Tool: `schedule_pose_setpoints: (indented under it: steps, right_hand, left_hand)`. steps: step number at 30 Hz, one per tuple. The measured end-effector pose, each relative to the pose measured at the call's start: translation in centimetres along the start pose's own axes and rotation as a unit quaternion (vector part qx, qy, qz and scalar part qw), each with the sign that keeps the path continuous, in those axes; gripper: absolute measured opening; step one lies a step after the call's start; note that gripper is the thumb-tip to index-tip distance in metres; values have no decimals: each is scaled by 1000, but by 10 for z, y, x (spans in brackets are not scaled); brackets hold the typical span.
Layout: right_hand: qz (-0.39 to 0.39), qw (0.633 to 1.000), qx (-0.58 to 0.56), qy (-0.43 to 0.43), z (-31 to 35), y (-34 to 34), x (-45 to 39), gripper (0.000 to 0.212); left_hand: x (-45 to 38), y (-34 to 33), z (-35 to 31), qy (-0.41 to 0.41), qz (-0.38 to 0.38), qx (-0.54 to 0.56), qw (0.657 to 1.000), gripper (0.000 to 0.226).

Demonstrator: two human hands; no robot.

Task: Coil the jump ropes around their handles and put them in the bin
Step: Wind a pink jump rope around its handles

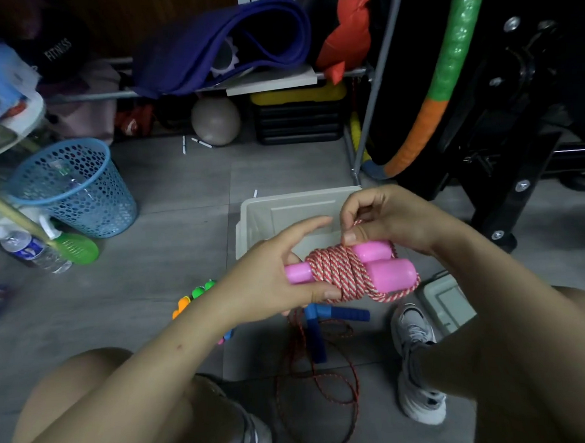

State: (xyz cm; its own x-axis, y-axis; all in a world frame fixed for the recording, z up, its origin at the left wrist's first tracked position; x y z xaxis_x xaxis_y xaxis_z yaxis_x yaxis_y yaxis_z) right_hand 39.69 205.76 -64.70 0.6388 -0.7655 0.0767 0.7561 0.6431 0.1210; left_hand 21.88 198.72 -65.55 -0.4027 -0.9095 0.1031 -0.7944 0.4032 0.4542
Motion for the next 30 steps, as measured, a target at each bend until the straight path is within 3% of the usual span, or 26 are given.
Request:
schedule_pose_setpoints:
  steps: [6, 12, 18, 20, 23, 28, 30]
  right_hand:
    - [5, 1000, -16, -6, 1, 3, 4, 3]
    - [19, 999, -28, -21, 0, -8, 11, 21]
    - [13, 998, -43, -48, -4, -15, 8, 22]
    - [10, 998, -44, -51, -5, -16, 8, 30]
    - [7, 988, -120, -94, -7, -15, 13, 66]
    - [13, 965, -236, -111, -15, -13, 8, 100]
    - [37, 949, -301, -88, -17, -16, 6, 100]
  left_hand:
    - [5, 5, -1, -22, -33, 42, 998, 80]
    - [9, 11, -5, -67, -22, 43, 997, 66]
    - [11, 10, -11, -67, -36, 51, 996, 54]
    - [10, 11, -10, -66, -50, 47, 995, 49]
    - [10, 15, -4, -34, -87, 80, 992, 44]
    - [9, 15, -6, -24, -119, 135, 983, 46]
    - [5, 20, 0, -21, -146, 158, 976, 40]
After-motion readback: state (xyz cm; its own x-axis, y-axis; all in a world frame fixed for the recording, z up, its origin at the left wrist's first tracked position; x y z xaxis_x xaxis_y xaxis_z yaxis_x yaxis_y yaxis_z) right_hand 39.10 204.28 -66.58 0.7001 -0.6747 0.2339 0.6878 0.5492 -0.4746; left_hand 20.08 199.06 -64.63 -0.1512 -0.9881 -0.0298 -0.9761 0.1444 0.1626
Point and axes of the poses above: each hand's wrist, its own x-axis away from the middle knuckle, its own y-axis out of the back of the hand, z = x × y, the point moved 3 cm from there along -x, towards the middle knuckle, and after that the axes turned 4 degrees about -x, right-handed, at the moved point
